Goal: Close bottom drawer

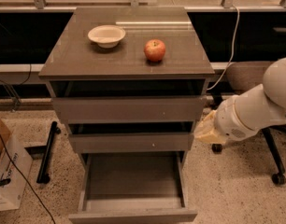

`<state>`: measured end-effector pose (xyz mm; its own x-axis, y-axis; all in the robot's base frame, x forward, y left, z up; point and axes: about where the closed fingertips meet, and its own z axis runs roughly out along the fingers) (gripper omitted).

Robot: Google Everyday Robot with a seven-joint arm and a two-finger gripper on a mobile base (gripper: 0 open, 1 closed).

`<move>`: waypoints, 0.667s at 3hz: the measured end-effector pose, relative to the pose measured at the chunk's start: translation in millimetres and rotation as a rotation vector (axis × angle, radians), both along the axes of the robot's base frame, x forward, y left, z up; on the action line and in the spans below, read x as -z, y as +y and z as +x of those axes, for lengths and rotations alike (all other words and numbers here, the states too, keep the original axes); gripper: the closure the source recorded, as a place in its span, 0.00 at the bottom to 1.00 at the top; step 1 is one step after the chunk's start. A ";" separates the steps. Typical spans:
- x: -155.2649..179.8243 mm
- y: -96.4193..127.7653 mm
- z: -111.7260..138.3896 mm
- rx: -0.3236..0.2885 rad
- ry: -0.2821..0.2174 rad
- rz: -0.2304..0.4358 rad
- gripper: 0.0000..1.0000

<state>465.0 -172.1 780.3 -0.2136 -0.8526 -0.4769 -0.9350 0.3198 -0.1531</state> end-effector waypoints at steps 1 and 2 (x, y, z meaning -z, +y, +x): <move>-7.3 1.1 0.1 -0.002 -0.007 -0.010 1.00; 4.6 3.4 2.9 0.018 0.001 -0.002 1.00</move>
Offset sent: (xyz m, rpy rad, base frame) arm 0.0115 0.0031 -0.0189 0.0123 -0.0060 -0.0565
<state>467.9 -168.7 775.7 -0.2291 -0.8494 -0.4753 -0.9293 0.3362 -0.1530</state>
